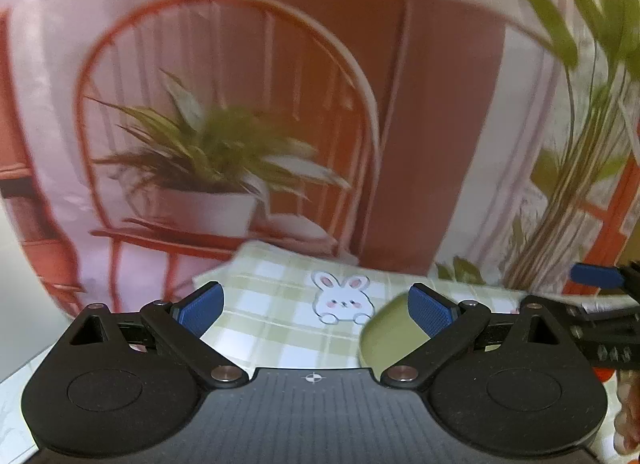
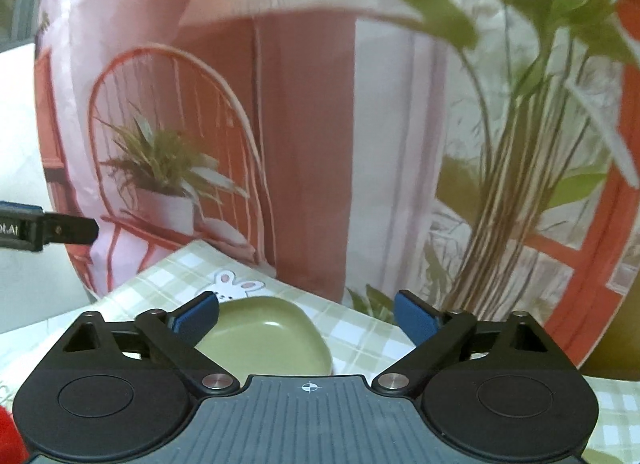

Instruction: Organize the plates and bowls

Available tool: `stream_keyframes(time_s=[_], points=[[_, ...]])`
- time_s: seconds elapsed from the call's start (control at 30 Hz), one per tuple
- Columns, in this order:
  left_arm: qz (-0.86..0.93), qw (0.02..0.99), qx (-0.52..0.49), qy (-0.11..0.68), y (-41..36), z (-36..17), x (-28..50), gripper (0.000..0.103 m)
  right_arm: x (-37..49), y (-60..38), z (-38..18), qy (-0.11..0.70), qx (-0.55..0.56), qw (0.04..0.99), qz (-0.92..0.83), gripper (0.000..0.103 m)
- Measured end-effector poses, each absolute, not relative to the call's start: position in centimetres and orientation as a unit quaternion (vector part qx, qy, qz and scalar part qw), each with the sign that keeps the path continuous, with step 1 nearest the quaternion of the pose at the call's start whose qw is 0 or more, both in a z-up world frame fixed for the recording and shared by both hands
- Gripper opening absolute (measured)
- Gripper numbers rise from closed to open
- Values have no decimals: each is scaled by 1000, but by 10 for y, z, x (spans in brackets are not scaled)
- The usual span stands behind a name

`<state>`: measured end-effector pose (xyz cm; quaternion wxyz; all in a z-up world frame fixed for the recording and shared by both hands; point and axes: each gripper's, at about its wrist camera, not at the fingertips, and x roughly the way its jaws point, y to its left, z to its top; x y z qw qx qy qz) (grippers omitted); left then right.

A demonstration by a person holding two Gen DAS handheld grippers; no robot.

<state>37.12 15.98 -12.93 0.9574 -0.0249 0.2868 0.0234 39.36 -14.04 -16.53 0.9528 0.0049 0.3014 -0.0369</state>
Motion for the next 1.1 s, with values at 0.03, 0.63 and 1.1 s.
stream_keyframes(time_s=[0.03, 0.63, 1.1], points=[[20, 956, -22, 293, 158, -136, 378, 100, 401, -144, -170, 310, 13, 950, -36, 83], [-6, 912, -73, 403, 163, -202, 443, 72, 462, -160, -254, 457, 53, 885, -71, 34], [-41, 898, -40, 436, 144, -216, 442, 9, 460, -168, -265, 481, 129, 863, -86, 9]])
